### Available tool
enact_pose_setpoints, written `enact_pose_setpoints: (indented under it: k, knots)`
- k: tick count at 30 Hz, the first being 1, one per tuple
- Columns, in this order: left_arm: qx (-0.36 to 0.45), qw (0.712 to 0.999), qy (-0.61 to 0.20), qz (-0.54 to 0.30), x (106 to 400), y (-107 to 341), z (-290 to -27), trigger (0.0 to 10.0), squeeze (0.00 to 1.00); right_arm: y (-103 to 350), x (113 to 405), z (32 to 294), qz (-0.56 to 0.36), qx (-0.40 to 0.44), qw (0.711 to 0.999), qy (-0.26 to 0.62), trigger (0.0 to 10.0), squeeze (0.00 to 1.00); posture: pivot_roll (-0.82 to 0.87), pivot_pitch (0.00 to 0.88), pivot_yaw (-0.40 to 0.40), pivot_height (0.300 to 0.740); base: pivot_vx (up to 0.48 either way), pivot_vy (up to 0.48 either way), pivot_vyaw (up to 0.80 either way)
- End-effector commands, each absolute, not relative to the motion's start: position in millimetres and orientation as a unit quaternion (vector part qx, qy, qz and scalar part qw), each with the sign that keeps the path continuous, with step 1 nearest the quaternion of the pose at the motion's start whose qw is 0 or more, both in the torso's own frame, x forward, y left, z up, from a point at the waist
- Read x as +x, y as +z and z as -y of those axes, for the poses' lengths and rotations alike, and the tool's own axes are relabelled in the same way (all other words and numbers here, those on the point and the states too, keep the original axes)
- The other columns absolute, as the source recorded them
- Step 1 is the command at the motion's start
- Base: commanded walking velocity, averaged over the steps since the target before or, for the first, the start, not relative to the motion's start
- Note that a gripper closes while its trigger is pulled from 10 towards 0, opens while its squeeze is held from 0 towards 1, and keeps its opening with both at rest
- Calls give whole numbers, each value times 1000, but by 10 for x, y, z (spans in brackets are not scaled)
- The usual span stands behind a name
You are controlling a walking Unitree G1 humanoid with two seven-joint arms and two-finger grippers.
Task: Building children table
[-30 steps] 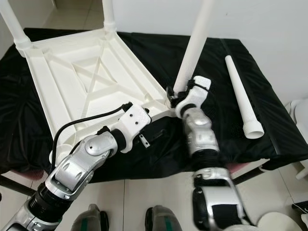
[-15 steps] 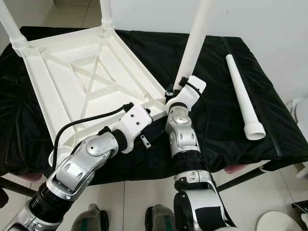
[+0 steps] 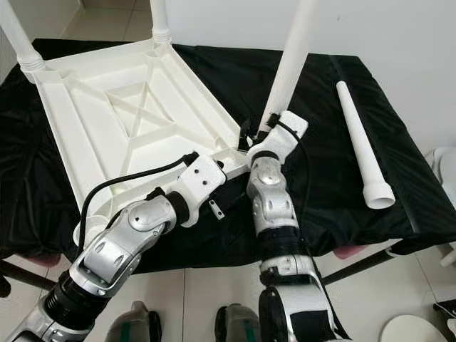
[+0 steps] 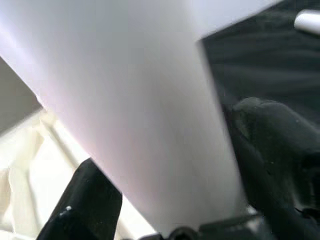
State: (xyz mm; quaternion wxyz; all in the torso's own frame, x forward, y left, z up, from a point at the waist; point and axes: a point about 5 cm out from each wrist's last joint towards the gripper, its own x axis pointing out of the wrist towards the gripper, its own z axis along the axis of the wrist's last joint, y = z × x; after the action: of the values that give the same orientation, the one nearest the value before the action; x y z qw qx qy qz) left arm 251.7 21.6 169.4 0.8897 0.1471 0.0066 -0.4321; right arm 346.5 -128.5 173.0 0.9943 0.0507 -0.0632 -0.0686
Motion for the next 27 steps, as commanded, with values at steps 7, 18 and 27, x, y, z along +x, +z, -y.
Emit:
enact_pose_setpoints:
  k: [7,18,27]
  knots:
    - [150,885,-441,-13,2506,1678,-232,10000,0,1628,3151,1467,94,48,993,-54,10000,0,-86,16,-57,740,0,0,0]
    - [159,889,-429,-6,2586,1701,-312,10000,0,1459,2834,1615,85,18,995,-48,0,0,-104,18,-49,740,0,0,0]
    - [165,891,-423,-3,2624,1729,-362,10000,0,1288,2715,1653,42,29,998,-22,0,0,-101,30,-48,740,0,0,0]
